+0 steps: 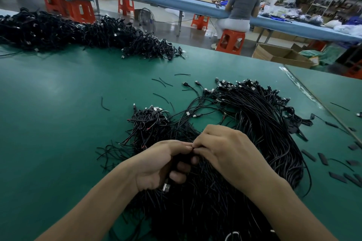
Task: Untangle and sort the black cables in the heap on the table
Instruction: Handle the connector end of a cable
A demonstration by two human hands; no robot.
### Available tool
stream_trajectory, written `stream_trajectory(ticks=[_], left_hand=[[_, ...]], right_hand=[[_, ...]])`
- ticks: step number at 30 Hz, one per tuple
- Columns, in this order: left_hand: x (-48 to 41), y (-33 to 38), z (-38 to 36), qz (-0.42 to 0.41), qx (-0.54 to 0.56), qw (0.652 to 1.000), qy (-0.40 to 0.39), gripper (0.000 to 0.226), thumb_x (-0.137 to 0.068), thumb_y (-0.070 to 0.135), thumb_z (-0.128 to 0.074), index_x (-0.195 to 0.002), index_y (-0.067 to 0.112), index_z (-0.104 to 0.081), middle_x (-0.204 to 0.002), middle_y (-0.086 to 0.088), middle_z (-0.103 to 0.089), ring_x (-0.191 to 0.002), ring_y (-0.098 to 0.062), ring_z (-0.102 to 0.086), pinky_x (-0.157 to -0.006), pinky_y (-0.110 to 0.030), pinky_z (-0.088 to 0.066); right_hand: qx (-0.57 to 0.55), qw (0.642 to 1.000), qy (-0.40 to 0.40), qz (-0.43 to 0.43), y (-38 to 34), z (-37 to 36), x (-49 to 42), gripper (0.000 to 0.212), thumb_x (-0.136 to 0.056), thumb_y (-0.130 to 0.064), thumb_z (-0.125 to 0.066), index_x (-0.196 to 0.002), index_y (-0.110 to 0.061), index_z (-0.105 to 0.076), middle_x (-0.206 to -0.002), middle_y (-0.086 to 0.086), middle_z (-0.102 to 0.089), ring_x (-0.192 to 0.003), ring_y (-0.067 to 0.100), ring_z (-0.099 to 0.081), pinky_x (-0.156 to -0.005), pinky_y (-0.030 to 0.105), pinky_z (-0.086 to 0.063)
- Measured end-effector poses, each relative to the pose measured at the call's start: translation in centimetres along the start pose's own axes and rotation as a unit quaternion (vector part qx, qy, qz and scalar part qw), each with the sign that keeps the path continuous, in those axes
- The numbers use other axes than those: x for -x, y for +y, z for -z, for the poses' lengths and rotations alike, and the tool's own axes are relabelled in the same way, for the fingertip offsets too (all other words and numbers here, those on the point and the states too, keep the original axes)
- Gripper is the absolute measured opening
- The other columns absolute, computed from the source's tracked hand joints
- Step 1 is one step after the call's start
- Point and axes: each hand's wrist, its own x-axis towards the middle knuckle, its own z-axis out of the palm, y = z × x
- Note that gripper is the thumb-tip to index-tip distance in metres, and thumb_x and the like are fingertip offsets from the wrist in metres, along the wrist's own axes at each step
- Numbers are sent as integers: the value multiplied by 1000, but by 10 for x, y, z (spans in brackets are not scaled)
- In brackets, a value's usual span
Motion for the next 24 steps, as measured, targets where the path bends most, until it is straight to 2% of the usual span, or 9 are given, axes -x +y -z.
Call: stream_trajectory(ticks=[4, 8, 10, 13, 15, 17, 18, 20, 24], left_hand=[[-2, -1, -1, -27, 72, 996, -35, 16, -92, 7, -50, -95, 2, -65, -80, -8, -56, -56, -8, -44, -42, -15, -39], [-5, -5, 3, -62, 103, 992, -43, 20, -93, 6, -53, -103, 2, -70, -91, -13, -68, -76, -18, -67, -71, -27, -59], [-6, -5, 6, -85, 45, 995, -33, 16, -93, 10, -59, -105, 6, -69, -97, -10, -68, -88, -19, -67, -80, -29, -57], [-7, 1, 11, -148, -172, 972, 62, 8, -82, 25, -72, -88, 21, -75, -86, -3, -63, -81, -17, -55, -77, -25, -45], [-7, 6, 14, -163, -266, 943, 113, 16, -77, 37, -75, -85, 24, -75, -77, -6, -56, -73, -22, -45, -69, -28, -38], [-5, 6, 12, -154, -289, 940, 97, 22, -81, 48, -68, -90, 28, -73, -65, -3, -57, -56, -18, -44, -54, -22, -35], [-4, 4, 10, -150, -286, 943, 79, 26, -84, 50, -63, -95, 28, -72, -64, -2, -61, -51, -13, -48, -49, -19, -37], [-3, 2, 5, -162, -227, 959, 50, 27, -92, 44, -58, -103, 22, -69, -73, -6, -70, -59, -13, -60, -53, -19, -47], [-6, 4, -6, -178, 11, 983, 38, 28, -104, 9, -37, -120, 4, -58, -84, -15, -71, -74, -24, -68, -68, -30, -57]], right_hand=[[41, 998, 34, 23, 1, -1, 0, 7, -95, -21, -64, -91, -17, -69, -88, -4, -61, -77, 19, -59, -67, 39, -53], [45, 995, 81, 23, 1, -3, 2, 2, -93, -15, -66, -92, -17, -67, -87, -4, -58, -73, 16, -56, -61, 36, -53], [53, 995, 83, 27, 2, -5, 2, 4, -93, -13, -66, -93, -17, -65, -88, -5, -57, -73, 15, -56, -60, 35, -53], [70, 994, 77, 26, 3, -8, 1, 10, -90, -9, -69, -95, -16, -65, -90, -3, -57, -75, 17, -56, -61, 36, -54], [75, 993, 89, 30, 4, -9, 1, 9, -89, -8, -69, -95, -15, -65, -89, -2, -57, -75, 18, -56, -62, 37, -54], [71, 989, 125, 38, 3, -10, -1, 5, -91, -9, -67, -93, -13, -66, -88, 0, -59, -75, 19, -56, -64, 38, -53], [68, 986, 150, 39, 3, -11, -2, 2, -92, -10, -65, -93, -12, -66, -88, 0, -60, -76, 19, -57, -65, 38, -53], [48, 977, 206, 26, 2, -15, -4, 13, -97, -15, -57, -91, -10, -67, -87, 1, -61, -76, 20, -58, -66, 39, -53], [-62, 946, 317, -15, -1, -26, -4, 20, -97, -18, -53, -91, -6, -68, -88, 2, -62, -75, 18, -61, -67, 36, -53]])
